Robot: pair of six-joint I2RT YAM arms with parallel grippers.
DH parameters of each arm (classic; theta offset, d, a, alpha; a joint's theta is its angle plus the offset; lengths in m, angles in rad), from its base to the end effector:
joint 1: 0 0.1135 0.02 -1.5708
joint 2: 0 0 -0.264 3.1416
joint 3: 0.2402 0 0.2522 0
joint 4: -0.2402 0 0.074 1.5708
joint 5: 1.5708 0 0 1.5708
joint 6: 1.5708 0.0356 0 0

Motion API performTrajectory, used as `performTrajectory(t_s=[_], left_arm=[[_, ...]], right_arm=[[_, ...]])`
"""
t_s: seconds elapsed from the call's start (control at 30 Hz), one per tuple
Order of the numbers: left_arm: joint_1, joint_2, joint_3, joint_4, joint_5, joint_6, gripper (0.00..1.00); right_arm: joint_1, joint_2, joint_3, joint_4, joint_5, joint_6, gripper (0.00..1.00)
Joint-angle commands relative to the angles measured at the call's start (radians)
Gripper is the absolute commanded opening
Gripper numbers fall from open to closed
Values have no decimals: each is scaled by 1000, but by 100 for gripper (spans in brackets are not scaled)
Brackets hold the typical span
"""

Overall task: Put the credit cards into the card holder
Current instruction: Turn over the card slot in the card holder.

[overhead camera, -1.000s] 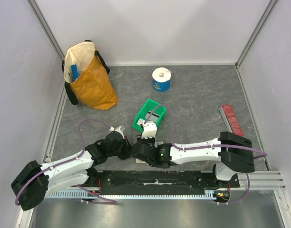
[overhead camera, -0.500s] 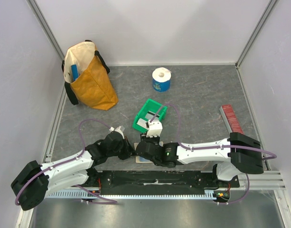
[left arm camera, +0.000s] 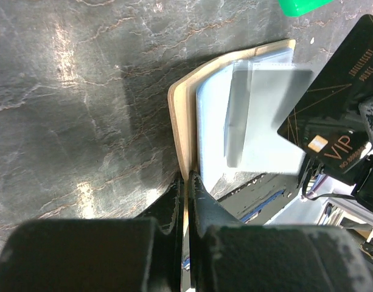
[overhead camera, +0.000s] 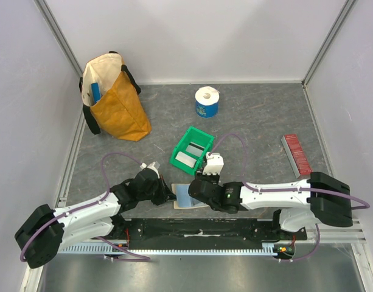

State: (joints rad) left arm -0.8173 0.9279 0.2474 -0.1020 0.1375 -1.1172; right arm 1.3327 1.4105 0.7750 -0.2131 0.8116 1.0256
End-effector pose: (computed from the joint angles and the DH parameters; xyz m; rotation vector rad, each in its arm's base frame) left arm 0.1109 -0.1254 0.1403 -0.3177 2.6059 -1.0011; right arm 0.0901 0.2619 0.2031 0.0156 2.1383 0.3906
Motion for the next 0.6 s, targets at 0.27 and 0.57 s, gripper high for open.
performTrajectory(t_s=[0.27, 0.57], left_arm=[[1, 49, -8, 39, -3, 31, 2], [1, 72, -19, 59, -7, 30, 2]], right_arm=[[-35, -145, -124, 157, -201, -24, 0], [-66, -108, -174, 336, -342, -6, 0]])
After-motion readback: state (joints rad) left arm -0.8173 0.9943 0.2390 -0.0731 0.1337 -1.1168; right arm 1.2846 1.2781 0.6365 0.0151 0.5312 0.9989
